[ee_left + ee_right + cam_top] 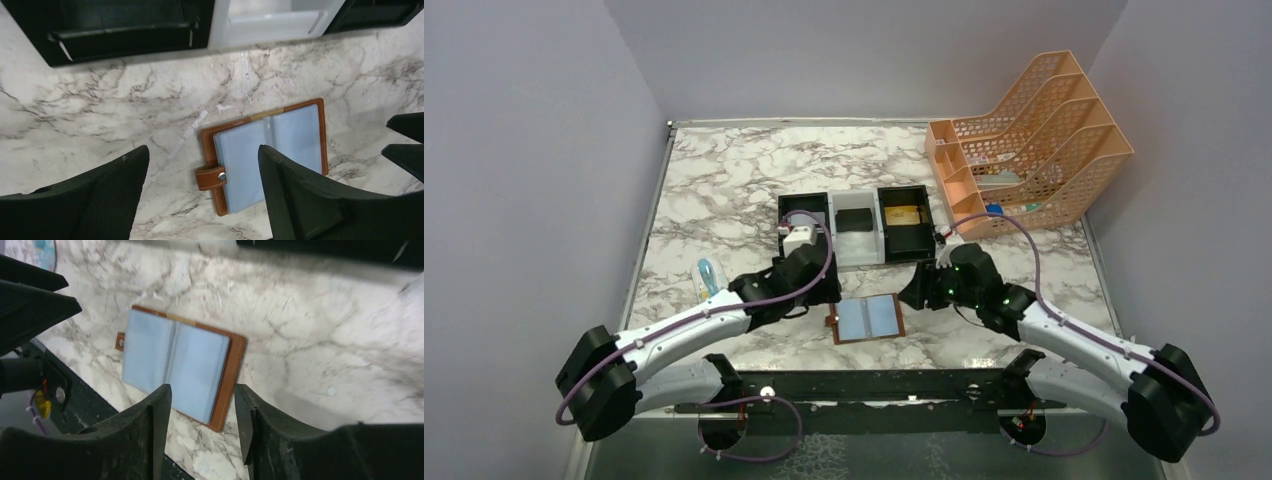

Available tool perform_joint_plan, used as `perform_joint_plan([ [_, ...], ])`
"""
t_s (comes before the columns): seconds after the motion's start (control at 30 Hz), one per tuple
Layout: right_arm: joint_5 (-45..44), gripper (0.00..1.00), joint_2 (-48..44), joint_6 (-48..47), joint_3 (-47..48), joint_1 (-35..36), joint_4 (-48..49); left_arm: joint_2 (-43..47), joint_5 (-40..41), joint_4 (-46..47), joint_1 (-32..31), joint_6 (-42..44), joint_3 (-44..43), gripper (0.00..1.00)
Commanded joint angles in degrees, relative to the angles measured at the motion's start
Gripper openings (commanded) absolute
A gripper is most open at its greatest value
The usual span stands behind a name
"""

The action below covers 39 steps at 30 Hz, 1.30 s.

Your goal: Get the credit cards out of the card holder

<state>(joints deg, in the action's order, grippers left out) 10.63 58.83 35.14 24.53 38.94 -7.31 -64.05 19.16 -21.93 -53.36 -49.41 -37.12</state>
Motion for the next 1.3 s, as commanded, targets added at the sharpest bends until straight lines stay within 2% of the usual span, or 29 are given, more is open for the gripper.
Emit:
perform_joint_plan([
  [0.0,-11.7,0.55,-6.7,-5.1,4.1,0.3,-4.7,6.0,-6.9,0.5,6.9,7.8,-2.3,0.88],
  [0.13,-18.5,0.64,-10.0,-10.0,8.3,0.2,-5.9,8.7,-6.1,-4.0,12.4,11.5,-7.2,0.99],
  [0.33,-27.8,0.69,-10.2,-19.1,15.4,0.3,-3.7,7.9,0.7,-10.5,17.4,16.4,-17.7,0.99],
  [0.5,-34.2,0.71,-7.6,-25.6,22.5,0.2,1.7,6.5,5.6,-11.4,22.4,20.6,-24.7,0.99],
  [0.63,-35.2,0.77,-4.1,-31.6,29.1,0.3,4.6,4.9,5.7,-11.8,29.9,23.9,-29.4,0.99],
  [0.73,-39.5,0.83,1.0,-31.1,35.4,-1.7,0.5,4.2,3.4,-12.1,36.8,24.6,-31.5,0.99],
  [0.83,-25.8,0.83,5.4,-25.5,40.8,-11.7,-6.1,3.9,1.4,-12.3,42.4,24.3,-32.2,0.99],
  [0.9,-21.4,0.83,6.0,-23.4,42.1,-16.7,-7.2,4.1,0.7,-12.7,44.0,24.3,-32.7,0.99],
  [0.97,-20.8,0.83,5.5,-24.5,42.8,-17.5,-6.4,4.8,0.7,-13.0,44.1,25.5,-33.4,0.99],
  [1.1,-13.1,0.83,5.2,-28.0,48.7,-17.5,-8.7,6.3,2.2,-14.3,44.1,27.3,-36.0,0.99],
  [1.13,-11.5,0.85,5.2,-28.3,50.1,-17.5,-9.4,6.7,2.7,-14.8,44.1,27.5,-36.6,0.99],
  [1.17,-10.1,0.94,5.0,-28.4,51.0,-17.5,-9.8,7.2,3.0,-14.9,44.1,27.9,-37.3,0.99],
  [1.27,-8.3,0.96,3.1,-28.9,49.9,-17.5,-8.5,8.8,4.0,-15.7,44.1,28.8,-38.6,0.99],
])
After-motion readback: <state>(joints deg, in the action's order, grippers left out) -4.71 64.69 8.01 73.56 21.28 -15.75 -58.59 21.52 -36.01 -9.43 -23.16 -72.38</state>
